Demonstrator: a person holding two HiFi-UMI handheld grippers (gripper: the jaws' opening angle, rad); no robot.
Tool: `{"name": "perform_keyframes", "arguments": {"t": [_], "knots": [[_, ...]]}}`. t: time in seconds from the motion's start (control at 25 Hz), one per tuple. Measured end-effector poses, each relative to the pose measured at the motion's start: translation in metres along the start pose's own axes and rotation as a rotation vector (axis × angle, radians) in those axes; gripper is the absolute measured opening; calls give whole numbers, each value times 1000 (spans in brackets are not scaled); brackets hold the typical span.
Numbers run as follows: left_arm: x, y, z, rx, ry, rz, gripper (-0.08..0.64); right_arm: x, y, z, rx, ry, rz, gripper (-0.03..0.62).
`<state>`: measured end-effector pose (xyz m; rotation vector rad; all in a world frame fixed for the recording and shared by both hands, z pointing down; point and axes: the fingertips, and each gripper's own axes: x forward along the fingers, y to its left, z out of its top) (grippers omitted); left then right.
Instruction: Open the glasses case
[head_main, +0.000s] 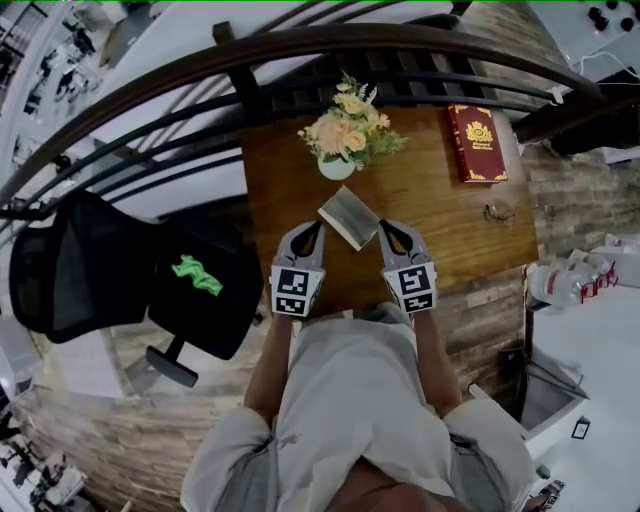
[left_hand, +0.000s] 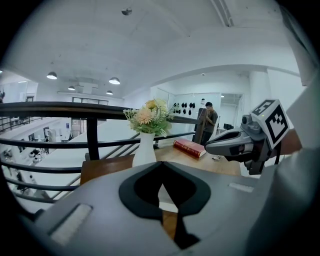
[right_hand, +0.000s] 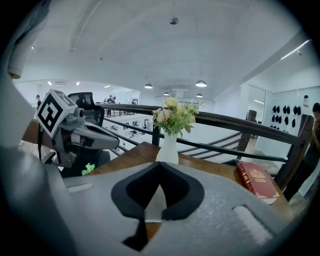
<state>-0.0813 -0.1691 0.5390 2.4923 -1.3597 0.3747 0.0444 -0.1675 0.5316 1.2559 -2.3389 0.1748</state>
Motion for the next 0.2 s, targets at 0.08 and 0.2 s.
{"name": "perform_keyframes", "arguments": {"t": [0.08, 0.2], "knots": [[0, 2, 0, -1, 1, 0, 20, 1, 1, -1, 4, 10, 1, 2], [2, 3, -1, -4, 2, 2, 20, 4, 2, 2, 6, 16, 9, 2]]}}
